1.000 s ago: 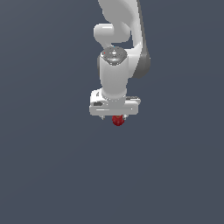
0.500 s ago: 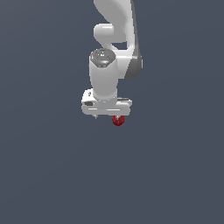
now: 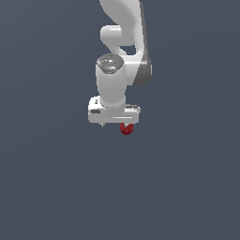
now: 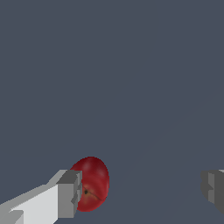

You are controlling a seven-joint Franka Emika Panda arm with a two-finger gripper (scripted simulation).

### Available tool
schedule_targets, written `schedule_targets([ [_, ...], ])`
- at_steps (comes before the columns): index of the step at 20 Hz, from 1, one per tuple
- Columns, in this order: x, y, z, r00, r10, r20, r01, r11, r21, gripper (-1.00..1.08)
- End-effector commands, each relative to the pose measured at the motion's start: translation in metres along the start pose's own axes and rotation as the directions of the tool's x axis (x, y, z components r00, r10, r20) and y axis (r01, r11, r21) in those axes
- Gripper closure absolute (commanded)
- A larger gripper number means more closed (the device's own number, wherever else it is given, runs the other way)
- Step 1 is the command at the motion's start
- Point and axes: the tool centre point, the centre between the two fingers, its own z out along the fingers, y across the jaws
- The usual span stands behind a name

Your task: Pick up the object and move it to a goal position.

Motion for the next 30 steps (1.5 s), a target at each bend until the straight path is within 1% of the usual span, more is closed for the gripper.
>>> schedule_targets([
  [1,-0.004,-0.004,0.005,0.999,-0.034,-0.001,0.034,0.999,-0.001,-0.92],
  [5,-0.013,-0.012,0.016,0.993,-0.115,-0.004,0.115,0.993,-0.003,-0.92],
  [9,-0.026,-0.024,0.031,0.975,-0.224,-0.008,0.224,0.975,-0.006,-0.92],
  [14,-0.047,-0.041,0.05,0.927,-0.375,-0.014,0.375,0.927,-0.009,-0.92],
  [18,-0.06,-0.051,0.062,0.886,-0.464,-0.017,0.464,0.886,-0.011,-0.92],
  [22,-0.07,-0.058,0.069,0.852,-0.523,-0.02,0.523,0.852,-0.013,-0.92],
  [25,-0.075,-0.061,0.072,0.835,-0.55,-0.021,0.55,0.835,-0.013,-0.92],
  [28,-0.077,-0.062,0.074,0.827,-0.562,-0.022,0.562,0.827,-0.014,-0.92],
  [30,-0.076,-0.062,0.073,0.83,-0.558,-0.021,0.558,0.83,-0.013,-0.92],
])
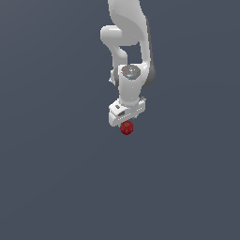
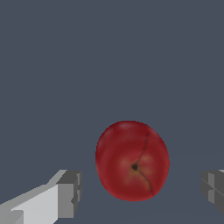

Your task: Pick up the object and move it to a goal position.

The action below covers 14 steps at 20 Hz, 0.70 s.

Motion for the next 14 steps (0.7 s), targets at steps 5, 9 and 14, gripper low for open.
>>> schedule_targets([
  [5,0.0,0.0,0.007,1.0,-0.001,0.0,0.001,1.0,0.0,-0.92],
  [9,-0.001,-0.001,0.024,1.0,-0.003,-0.001,0.003,1.0,0.0,-0.92],
  [14,-0.001,-0.001,0.044,1.0,-0.005,-0.001,0.005,1.0,0.0,-0.92],
])
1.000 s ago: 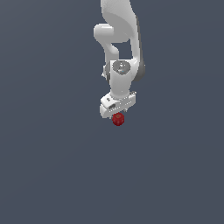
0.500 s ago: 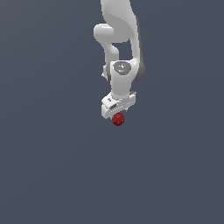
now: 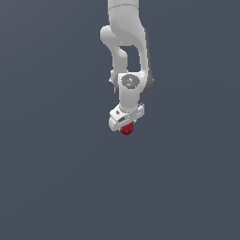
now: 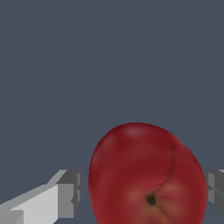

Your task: Pick up the object and move it to a goal position.

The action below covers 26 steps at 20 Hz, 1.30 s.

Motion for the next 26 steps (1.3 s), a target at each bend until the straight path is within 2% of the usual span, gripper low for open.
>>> schedule_targets([
  [1,0.0,0.0,0.008,1.0,-0.001,-0.001,0.001,1.0,-0.001,-0.92],
  [5,0.0,0.0,0.012,1.0,-0.001,-0.001,0.001,1.0,-0.001,-0.92],
  [6,0.0,0.0,0.012,1.0,-0.001,-0.001,0.001,1.0,-0.001,1.08],
  [19,0.001,0.001,0.008,1.0,0.0,-0.001,0.0,1.0,-0.002,1.08],
  [26,0.009,0.0,-0.016,1.0,0.0,-0.001,0.0,1.0,-0.002,1.08],
])
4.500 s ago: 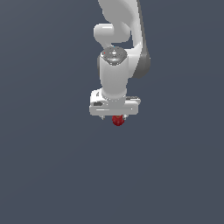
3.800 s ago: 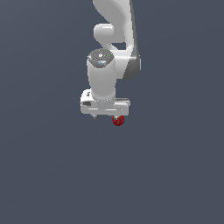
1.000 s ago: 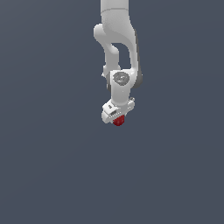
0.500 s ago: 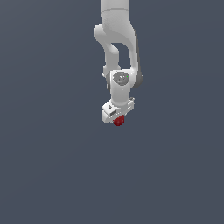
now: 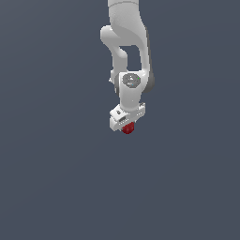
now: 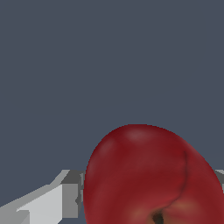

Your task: Pick up the object and move it to a goal position.

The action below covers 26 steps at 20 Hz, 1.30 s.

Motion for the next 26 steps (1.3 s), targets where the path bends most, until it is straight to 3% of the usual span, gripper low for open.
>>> schedule_targets([
  [1,0.005,0.0,-0.013,1.0,0.0,-0.003,0.0,1.0,-0.002,1.08],
  [26,0.084,-0.008,-0.24,1.0,-0.002,-0.003,0.002,1.0,0.0,1.08],
])
